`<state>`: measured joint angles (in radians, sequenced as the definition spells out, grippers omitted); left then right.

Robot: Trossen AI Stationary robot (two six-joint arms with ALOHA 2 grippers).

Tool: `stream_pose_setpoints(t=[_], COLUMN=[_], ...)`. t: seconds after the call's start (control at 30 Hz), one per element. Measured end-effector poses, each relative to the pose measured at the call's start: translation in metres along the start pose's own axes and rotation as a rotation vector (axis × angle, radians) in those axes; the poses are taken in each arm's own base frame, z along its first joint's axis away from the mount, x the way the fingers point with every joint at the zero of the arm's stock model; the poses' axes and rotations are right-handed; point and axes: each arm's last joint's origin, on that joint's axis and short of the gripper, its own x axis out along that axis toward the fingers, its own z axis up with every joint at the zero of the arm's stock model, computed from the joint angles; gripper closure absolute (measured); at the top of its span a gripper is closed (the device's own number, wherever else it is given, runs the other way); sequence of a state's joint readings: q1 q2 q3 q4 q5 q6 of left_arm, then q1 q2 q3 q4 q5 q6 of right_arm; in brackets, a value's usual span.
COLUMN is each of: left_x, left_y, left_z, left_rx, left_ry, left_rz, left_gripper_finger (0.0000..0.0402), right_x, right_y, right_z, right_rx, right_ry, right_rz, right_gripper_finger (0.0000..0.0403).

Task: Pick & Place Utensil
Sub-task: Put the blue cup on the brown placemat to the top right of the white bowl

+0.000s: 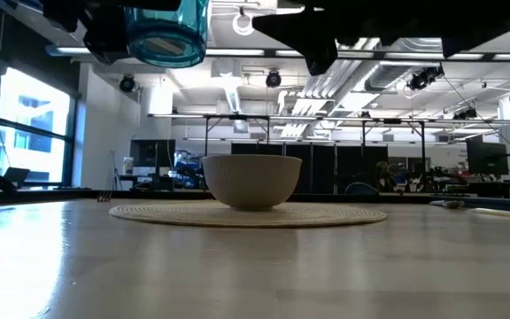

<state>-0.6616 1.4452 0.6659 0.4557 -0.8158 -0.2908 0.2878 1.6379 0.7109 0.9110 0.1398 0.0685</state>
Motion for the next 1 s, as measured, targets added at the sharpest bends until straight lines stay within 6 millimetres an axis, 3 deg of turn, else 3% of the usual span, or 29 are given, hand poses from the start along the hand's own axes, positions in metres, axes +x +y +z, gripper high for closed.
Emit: stream_pose_setpoints(t=[0.2,0.43,1.0], left_x=[0.009,0.021,0.041], left_y=[0.008,0.019,0.039], left_z=[0.003,0.01,0.021], left_rx=[-0.026,-0.052,-0.011], left_ry=[-0.01,-0.026,-0.076], left_rz=[0.018,0.006,-0.052], left_gripper_finger=[0.0081,0.0081,0.0081], right_x=[0.007,0.011,0.012], right_y=[0.001,-0.002,-0.01], right_z=[0.013,0.018,0.014], right_rx=[0.003,-0.001,0.006], right_ry=[-0.04,-0.032,0.02], right_rz=[-0.011,-0.053,-0.097], right_gripper_finger=[0.0067,0.001,0.0005])
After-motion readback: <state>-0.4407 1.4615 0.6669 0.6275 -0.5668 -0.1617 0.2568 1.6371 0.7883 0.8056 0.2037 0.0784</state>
